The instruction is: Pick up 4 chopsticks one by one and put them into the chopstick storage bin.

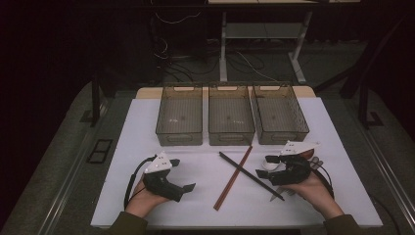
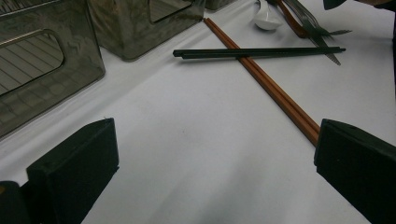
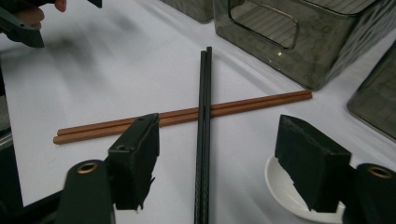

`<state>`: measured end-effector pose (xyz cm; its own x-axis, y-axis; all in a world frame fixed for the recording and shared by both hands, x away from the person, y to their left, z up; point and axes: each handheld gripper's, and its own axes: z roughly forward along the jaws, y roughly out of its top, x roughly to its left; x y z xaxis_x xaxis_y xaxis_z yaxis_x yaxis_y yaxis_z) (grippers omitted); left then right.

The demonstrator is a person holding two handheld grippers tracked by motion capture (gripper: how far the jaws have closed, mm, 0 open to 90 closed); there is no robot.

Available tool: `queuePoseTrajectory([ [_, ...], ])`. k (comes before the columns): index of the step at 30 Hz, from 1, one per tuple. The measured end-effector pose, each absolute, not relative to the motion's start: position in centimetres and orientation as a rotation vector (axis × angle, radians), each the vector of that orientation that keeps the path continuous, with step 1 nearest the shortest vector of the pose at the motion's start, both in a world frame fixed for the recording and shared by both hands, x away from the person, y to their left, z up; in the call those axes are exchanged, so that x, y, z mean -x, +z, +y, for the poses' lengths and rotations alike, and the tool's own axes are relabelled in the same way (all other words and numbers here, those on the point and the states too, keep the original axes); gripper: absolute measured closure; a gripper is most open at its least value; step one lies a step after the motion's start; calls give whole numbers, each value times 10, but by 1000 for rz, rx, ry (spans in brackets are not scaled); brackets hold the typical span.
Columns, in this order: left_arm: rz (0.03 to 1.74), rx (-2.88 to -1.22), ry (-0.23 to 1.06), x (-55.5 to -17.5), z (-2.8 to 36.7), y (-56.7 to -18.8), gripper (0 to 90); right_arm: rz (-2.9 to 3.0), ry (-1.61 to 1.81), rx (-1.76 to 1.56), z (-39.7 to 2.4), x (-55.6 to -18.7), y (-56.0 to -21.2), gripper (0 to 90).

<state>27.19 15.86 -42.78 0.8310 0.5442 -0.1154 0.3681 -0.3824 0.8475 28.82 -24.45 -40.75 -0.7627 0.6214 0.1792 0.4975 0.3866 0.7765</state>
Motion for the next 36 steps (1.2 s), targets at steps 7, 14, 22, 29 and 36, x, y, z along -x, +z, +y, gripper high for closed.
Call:
queuePoseTrajectory([
  [7, 683, -2003, 224, -272, 161, -427, 0, 2545, 1283, -1014, -236, -296, -408, 388],
  [14, 685, -2000, 223, -272, 162, -428, 0, 2586, 1231, -1001, -228, -303, -410, 474],
  [22, 682, -2009, 225, -271, 161, -428, 0, 2624, 1153, -995, -224, -304, -416, 573],
  [29, 681, -2006, 223, -272, 161, -429, 0, 2675, 1113, -971, -222, -302, -419, 681],
  [36, 680, -2010, 223, -272, 161, -429, 0, 2709, 1067, -956, -221, -302, -422, 772],
])
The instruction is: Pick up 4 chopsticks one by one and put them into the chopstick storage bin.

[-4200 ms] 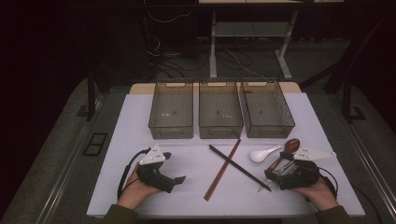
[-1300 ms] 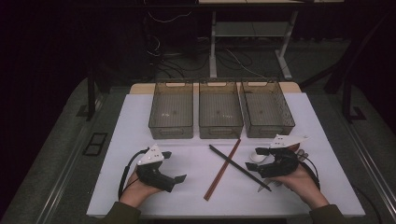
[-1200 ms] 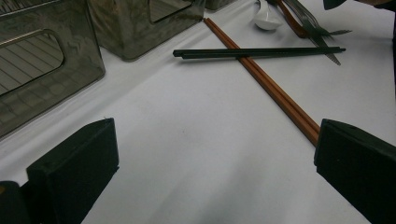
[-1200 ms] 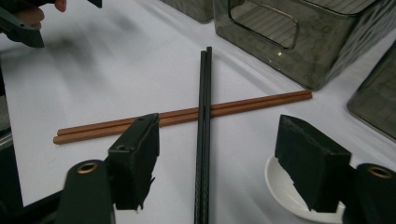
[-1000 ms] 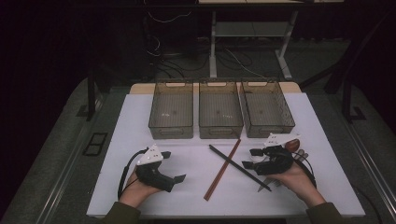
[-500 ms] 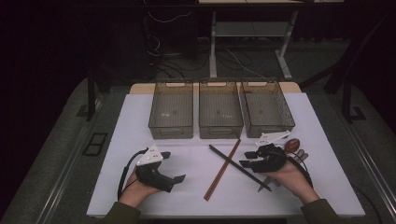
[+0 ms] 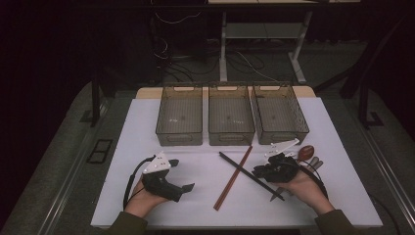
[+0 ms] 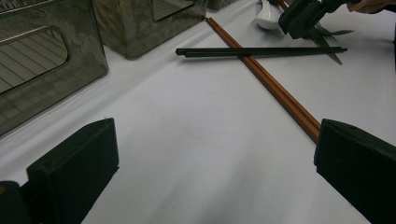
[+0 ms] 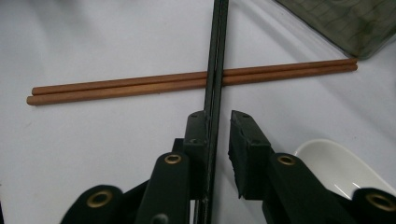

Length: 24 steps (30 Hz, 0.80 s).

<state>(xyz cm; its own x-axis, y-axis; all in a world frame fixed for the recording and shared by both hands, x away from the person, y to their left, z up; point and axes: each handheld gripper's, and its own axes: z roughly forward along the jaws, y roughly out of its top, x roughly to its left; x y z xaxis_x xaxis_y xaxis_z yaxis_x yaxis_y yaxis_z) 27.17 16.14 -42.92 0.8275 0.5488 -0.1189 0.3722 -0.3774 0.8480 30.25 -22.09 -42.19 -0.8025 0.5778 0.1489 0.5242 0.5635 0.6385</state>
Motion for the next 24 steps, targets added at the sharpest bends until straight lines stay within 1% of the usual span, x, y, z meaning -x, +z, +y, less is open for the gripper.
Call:
queuePoseTrajectory([
  [9, 677, -2013, 221, -271, 161, -429, 0, 2740, 1003, -940, -217, -302, -428, 814],
  [24, 676, -2014, 220, -271, 161, -429, 0, 2752, 972, -941, -215, -304, -432, 816],
])
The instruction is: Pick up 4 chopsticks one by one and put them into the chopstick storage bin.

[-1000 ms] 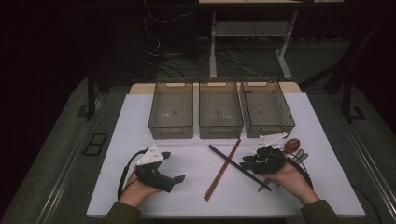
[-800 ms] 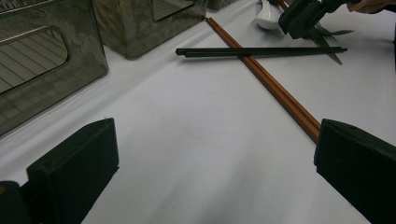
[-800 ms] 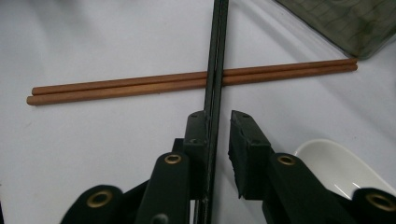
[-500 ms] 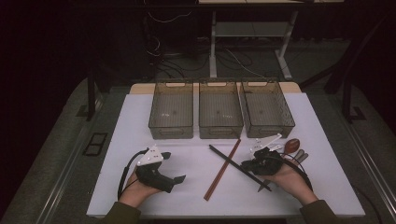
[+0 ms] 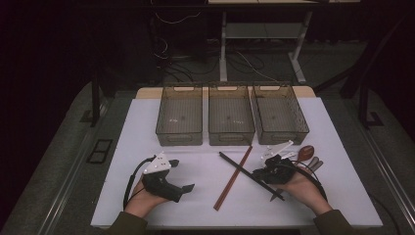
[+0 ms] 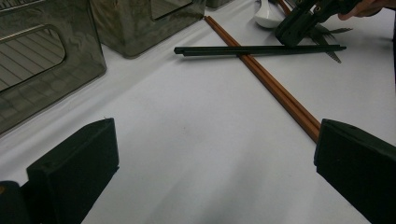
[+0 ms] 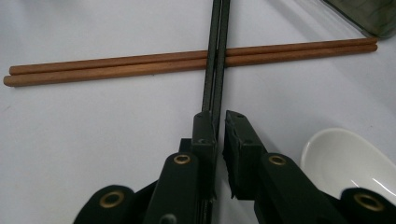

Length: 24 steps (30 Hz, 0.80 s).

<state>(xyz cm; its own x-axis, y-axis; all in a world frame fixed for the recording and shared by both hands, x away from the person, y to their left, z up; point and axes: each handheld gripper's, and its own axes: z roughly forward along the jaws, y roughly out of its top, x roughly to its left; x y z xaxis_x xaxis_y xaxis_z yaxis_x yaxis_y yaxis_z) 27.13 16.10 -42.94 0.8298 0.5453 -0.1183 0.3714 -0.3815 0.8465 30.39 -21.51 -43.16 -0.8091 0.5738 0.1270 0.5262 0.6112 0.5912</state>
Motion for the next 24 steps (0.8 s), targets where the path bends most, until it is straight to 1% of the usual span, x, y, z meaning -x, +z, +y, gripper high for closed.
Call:
queuePoseTrajectory([
  [24, 675, -2018, 221, -271, 161, -429, 0, 2749, 935, -963, -213, -306, -438, 841],
])
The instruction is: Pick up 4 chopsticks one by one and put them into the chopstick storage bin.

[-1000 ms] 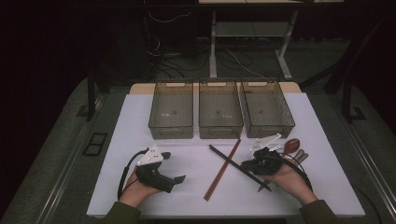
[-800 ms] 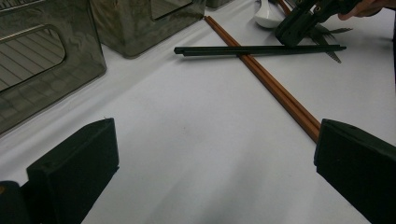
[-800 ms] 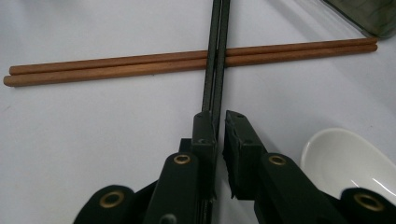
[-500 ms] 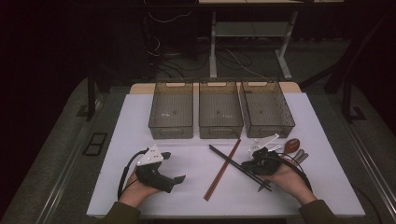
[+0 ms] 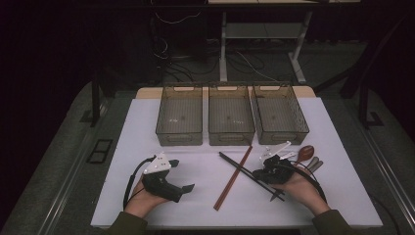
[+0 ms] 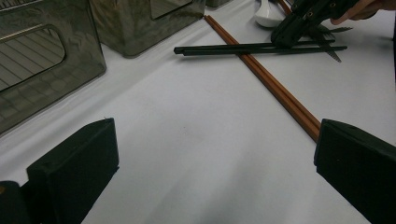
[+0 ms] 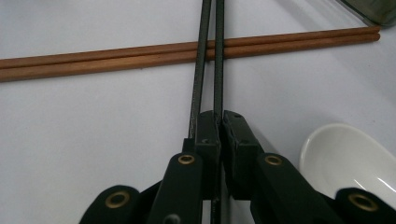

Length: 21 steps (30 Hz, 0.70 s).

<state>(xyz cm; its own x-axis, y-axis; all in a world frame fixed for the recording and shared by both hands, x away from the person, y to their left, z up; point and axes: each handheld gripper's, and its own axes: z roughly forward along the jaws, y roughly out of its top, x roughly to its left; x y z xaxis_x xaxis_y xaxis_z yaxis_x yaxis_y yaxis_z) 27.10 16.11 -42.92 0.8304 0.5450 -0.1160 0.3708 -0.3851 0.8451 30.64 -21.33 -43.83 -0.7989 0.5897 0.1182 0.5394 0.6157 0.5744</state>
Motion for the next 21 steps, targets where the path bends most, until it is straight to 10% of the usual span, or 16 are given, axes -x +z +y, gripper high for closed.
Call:
queuePoseTrajectory([
  [21, 673, -2020, 222, -271, 161, -429, 0, 2736, 959, -987, -215, -307, -436, 853],
])
